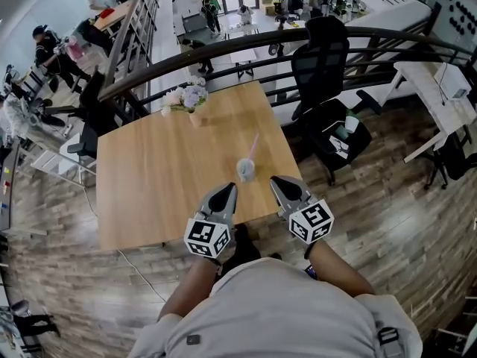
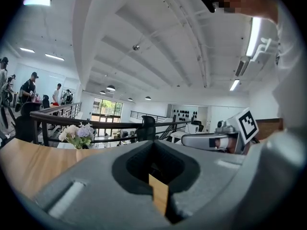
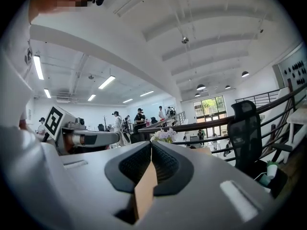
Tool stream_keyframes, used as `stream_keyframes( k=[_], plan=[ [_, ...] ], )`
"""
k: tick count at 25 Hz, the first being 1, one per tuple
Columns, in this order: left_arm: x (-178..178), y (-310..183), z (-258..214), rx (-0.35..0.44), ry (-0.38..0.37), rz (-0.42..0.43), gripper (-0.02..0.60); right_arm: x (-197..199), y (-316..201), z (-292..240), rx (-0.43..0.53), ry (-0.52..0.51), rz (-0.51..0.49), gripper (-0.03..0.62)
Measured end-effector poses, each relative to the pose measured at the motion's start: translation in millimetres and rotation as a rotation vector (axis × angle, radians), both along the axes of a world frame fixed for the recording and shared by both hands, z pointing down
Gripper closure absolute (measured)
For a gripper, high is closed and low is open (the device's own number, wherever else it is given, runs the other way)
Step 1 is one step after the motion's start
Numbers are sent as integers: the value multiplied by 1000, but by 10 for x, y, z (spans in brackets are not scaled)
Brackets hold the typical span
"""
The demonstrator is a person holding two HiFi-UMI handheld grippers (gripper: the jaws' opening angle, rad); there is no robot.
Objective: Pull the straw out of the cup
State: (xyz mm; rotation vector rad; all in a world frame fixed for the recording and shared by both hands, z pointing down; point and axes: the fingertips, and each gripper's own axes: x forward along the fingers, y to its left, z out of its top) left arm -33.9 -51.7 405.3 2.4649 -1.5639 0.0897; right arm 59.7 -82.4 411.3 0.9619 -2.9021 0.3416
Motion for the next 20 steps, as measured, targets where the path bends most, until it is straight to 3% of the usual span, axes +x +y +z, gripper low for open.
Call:
stream_keyframes(
  k=[20],
  plan=[
    [-821,-1179,838,-158,6,88,577,-770,-1203,1270,-302,102,63,485]
  ],
)
